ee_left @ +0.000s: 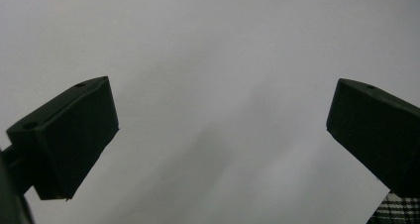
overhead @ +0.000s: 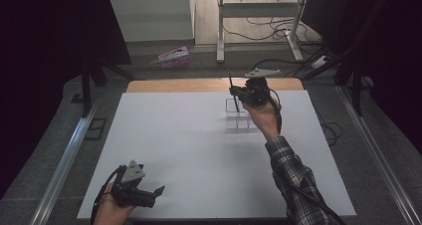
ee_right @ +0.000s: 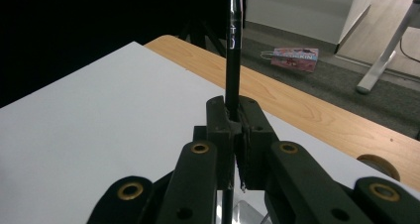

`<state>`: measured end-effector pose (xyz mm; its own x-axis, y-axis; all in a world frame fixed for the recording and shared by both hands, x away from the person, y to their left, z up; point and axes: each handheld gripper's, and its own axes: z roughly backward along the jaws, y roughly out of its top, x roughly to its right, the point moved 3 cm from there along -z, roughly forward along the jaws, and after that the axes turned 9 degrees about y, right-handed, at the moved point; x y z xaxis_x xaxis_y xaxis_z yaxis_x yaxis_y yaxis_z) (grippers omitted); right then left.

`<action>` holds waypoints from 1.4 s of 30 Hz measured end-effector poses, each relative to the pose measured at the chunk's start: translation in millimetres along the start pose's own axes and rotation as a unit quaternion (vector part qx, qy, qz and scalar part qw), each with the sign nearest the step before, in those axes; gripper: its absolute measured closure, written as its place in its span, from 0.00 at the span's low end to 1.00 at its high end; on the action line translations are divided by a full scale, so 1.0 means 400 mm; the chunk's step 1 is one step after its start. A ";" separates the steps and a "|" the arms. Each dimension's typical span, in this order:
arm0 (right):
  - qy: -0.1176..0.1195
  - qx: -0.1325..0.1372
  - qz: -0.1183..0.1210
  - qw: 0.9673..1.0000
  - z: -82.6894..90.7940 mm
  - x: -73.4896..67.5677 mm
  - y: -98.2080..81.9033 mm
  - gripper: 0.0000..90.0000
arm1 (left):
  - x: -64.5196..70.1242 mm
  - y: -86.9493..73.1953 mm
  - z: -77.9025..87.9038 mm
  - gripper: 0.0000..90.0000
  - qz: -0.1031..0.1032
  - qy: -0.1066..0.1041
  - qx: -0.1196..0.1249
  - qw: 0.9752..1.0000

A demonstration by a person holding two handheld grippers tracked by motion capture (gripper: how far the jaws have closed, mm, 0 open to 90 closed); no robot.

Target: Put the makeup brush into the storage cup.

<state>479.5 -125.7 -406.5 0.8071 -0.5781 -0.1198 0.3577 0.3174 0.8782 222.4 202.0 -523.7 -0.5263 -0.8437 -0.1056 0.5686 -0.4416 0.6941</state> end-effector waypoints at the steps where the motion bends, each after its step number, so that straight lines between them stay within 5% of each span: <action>1: -0.001 0.001 0.000 1.000 -0.003 0.002 -0.001 0.95 | 0.000 0.000 0.000 0.00 0.000 0.000 0.000 1.000; 15: -0.012 0.002 0.007 1.000 -0.039 0.021 -0.003 0.95 | 0.002 0.000 0.000 0.00 -0.003 -0.002 -0.001 1.000; 40: -0.028 -0.065 0.002 0.998 -0.100 0.037 -0.085 0.94 | 0.003 0.000 -0.001 0.00 -0.004 -0.002 -0.004 1.000; 42: -0.029 -0.071 -0.002 0.997 -0.101 0.038 -0.089 0.86 | 0.003 0.000 -0.002 0.00 -0.003 -0.002 -0.005 1.000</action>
<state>498.2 -115.6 -458.1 0.7779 -0.6214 -0.0931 0.4276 0.4150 0.8031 222.1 200.9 -524.5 -0.5323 -0.8397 -0.1071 0.5710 -0.4496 0.6869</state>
